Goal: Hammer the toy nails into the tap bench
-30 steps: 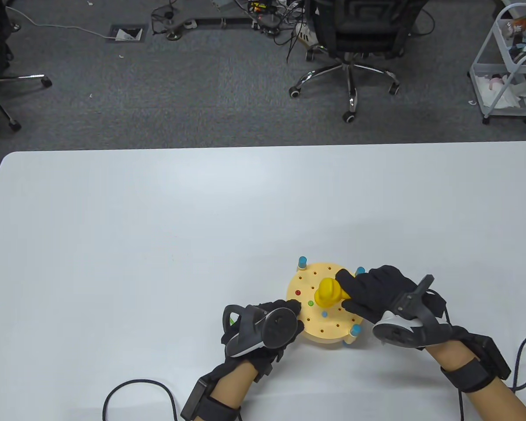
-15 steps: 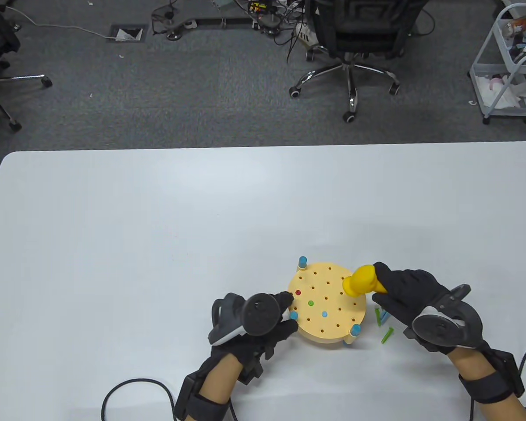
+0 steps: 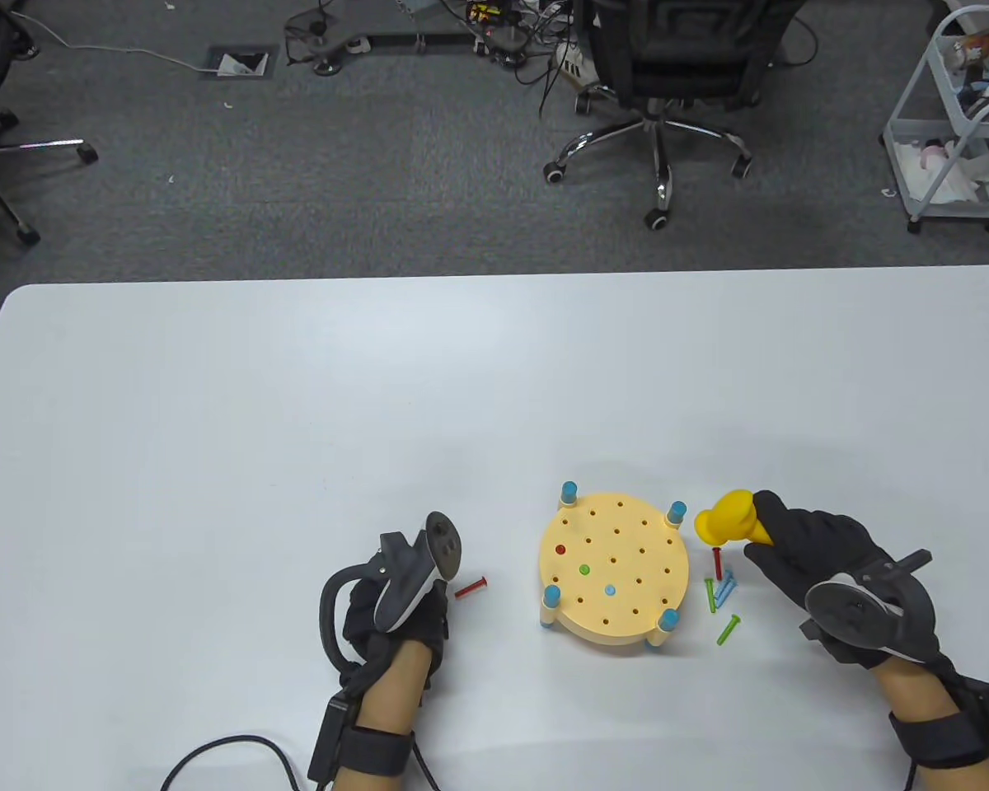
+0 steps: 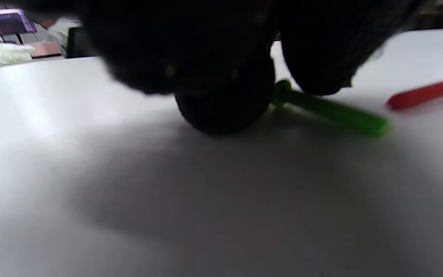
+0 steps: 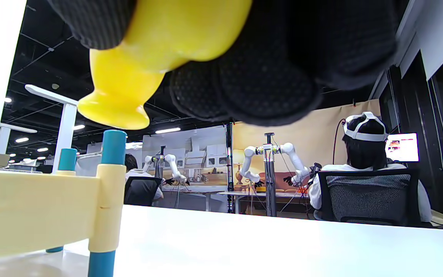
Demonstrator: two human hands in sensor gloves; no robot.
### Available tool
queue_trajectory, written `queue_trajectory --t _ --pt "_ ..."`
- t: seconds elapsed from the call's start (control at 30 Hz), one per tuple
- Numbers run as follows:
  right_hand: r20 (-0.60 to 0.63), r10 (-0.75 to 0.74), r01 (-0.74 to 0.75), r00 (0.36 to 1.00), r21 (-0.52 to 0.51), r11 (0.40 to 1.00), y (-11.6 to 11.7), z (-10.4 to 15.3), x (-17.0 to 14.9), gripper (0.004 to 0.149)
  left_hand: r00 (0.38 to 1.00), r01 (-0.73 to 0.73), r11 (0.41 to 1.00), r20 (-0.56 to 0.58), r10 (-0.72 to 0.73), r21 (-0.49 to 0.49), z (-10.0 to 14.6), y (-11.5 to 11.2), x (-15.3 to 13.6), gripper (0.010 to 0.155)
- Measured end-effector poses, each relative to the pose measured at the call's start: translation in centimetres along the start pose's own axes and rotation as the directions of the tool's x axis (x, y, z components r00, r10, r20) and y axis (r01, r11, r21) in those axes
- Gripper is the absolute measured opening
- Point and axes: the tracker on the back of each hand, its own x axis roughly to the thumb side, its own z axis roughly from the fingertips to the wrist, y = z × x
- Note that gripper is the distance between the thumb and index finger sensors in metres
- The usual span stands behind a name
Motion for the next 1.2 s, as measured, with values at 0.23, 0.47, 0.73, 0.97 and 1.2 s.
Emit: queue_trajectory --t 0.23,0.47,0.73,0.97,1.2 --pt "-0.029 0.047 -0.047 0.999 0.005 0.999 0.6 0.1 -0.4 0.064 0.990 0.040 0.999 -0.135 -0.039 -0.001 0.7 0.2 1.4 0.053" --pt "-0.050 0.051 -0.050 0.997 0.018 0.999 1.2 0.2 -0.7 0.064 0.987 -0.031 0.999 -0.162 0.023 -0.043 0.8 0.0 1.6 0.058" --pt "-0.050 0.058 -0.056 0.997 0.026 0.998 1.2 0.2 -0.7 0.064 0.947 -0.318 0.947 -0.075 0.314 -0.054 0.6 0.6 -1.1 0.053" --pt "-0.068 0.056 -0.053 0.996 0.041 0.998 1.4 0.1 -1.0 0.063 0.721 -0.689 0.715 0.214 0.659 0.116 3.4 4.5 -4.8 0.044" --pt "-0.058 0.065 -0.062 0.996 0.054 0.997 1.6 0.1 -0.8 0.063 0.491 -0.766 0.642 0.664 0.564 0.021 7.3 8.1 2.0 0.041"
